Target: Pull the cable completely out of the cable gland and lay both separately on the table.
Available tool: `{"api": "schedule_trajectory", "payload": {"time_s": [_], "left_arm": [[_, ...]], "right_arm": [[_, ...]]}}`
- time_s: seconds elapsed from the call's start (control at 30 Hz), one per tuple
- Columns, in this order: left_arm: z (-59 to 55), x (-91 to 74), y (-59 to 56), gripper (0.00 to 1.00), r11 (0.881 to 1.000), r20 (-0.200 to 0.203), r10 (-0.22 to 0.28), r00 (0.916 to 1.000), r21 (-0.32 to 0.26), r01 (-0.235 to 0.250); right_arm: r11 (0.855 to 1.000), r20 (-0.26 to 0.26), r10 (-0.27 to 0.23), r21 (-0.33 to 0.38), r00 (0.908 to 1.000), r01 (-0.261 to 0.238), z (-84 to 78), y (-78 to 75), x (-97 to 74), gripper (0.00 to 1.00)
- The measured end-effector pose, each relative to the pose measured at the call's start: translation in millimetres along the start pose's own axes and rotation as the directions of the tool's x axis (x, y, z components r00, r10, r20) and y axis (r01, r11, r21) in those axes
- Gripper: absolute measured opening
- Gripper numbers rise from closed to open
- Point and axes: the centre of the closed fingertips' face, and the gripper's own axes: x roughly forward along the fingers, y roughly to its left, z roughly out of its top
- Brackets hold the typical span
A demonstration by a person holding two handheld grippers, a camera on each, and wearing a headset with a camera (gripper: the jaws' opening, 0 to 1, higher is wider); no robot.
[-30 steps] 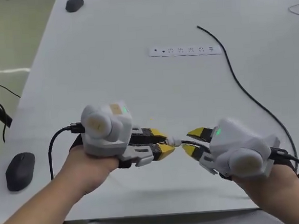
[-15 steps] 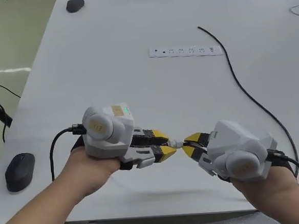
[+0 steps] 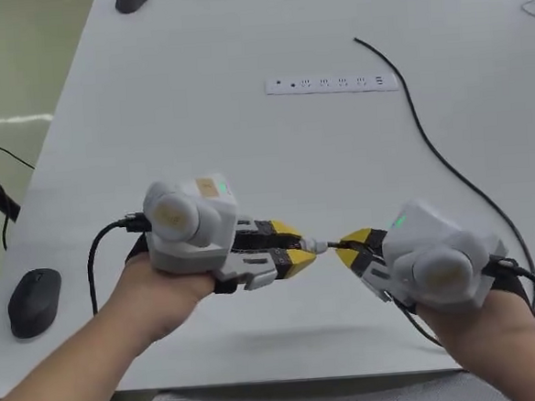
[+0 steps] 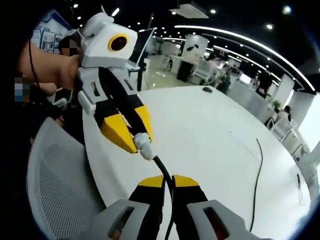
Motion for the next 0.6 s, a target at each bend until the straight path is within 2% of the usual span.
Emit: {"api": "schedule_trajectory", "payload": {"time_s": [0.1,0.17,0.3,0.4,0.5,0.6], "left_arm": [[3.7,-2.6,1.5,0.15,1.000,0.014,0.003,0.9999,-0.005,-0.003],[4.5,-3.7,3.7,0.15,1.000,0.022,0.005,0.9998,-0.009,-0.004],[5.5,-3.9,4.3,0.15,1.000,0.027,0.008,0.9996,-0.008,-0.007],[4.6,-3.0,3.8,0.15,1.000,0.023,0.009,0.9997,-0.004,-0.009],[4.2,-2.0,2.7,0.15,1.000,0.020,0.008,0.9998,-0.002,-0.008],[3.6,-1.7,1.4,0.15,1.000,0.017,0.006,0.9998,-0.001,-0.006]], "right_arm": [[0.995,-0.013,-0.022,0.095,0.9997,0.024,-9.6,-9.9,-1.1,0.00],[0.987,-0.022,-0.032,0.157,0.9992,0.035,-17.5,-17.0,-2.0,0.00],[0.972,-0.030,-0.039,0.230,0.9988,0.045,-30.1,-25.5,-2.3,0.00],[0.943,-0.047,-0.039,0.329,0.9982,0.052,-43.8,-28.8,-0.8,0.00],[0.920,-0.057,-0.038,0.388,0.9977,0.057,-53.9,-30.9,-0.2,0.00],[0.889,-0.070,-0.035,0.454,0.9969,0.063,-65.6,-32.7,0.0,0.00]]}}
